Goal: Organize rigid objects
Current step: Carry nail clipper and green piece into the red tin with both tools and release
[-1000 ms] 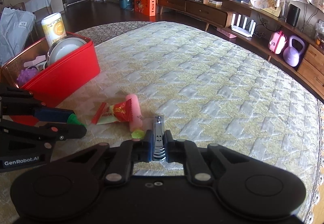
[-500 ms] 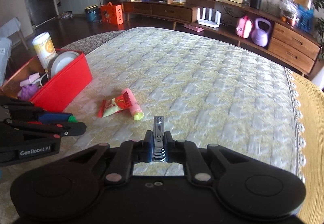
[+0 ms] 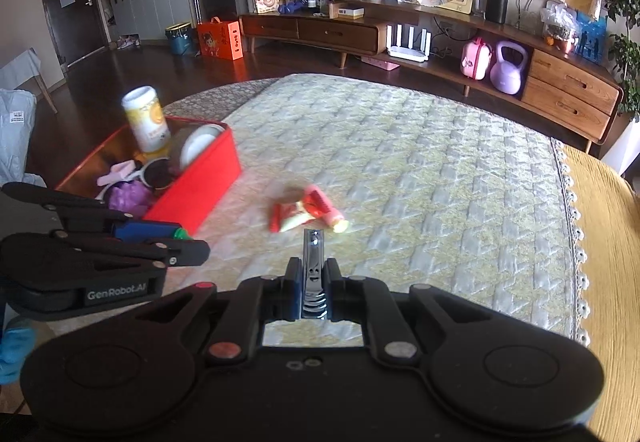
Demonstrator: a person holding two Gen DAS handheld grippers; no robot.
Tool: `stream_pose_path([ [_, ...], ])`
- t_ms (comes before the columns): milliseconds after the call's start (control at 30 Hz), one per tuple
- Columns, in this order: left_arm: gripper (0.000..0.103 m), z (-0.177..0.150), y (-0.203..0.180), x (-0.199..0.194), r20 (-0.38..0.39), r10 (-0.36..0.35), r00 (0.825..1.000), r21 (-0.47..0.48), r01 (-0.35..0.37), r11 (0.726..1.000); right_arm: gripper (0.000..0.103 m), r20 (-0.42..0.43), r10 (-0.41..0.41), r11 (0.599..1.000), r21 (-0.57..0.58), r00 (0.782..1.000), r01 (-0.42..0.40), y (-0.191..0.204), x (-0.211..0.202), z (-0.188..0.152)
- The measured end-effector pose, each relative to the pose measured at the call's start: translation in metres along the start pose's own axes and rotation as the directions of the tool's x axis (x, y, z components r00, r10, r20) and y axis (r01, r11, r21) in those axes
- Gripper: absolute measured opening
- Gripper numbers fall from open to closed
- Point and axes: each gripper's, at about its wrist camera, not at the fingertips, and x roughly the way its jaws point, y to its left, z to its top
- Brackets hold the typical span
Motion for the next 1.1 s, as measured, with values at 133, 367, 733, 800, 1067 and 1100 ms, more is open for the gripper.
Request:
stream_pose_path([
  [133,0.024,-0.002,0.015,-0.013,0.001,-0.006,1.000,0.003,0.006,1.000,0.010,0.007,-0.006,1.000,-0.016,1.000,0.006,0.022,-0.011,0.006],
  [367,0.024,-0.006,0.051,-0.036,0.010,0.003,1.000,-0.018,-0.003,1.000,0.010,0.027,0.008,0.999,-0.035,1.000,-0.007,0.063,-0.017,0.018],
  [733,0.024,-0.015,0.122,-0.054,0.008,0.035,0.999,-0.042,-0.035,0.999,0.010,0.041,0.035,0.998,-0.053,0.999,-0.033,0.126,-0.005,0.034],
  [800,0.024,-0.017,0.134,-0.054,0.002,0.036,0.999,-0.046,-0.036,0.998,0.010,0.041,0.042,0.998,-0.051,0.998,-0.040,0.135,0.000,0.036],
  [1067,0.024,-0.013,0.165,-0.041,0.011,0.079,0.997,-0.001,-0.079,0.997,0.010,0.025,0.026,0.998,-0.054,0.999,-0.024,0.160,0.028,0.045],
  [1100,0.024,-0.010,0.169,-0.037,0.010,0.084,0.996,-0.006,-0.084,0.996,0.010,0.019,0.016,0.999,-0.051,1.000,-0.015,0.161,0.034,0.046],
])
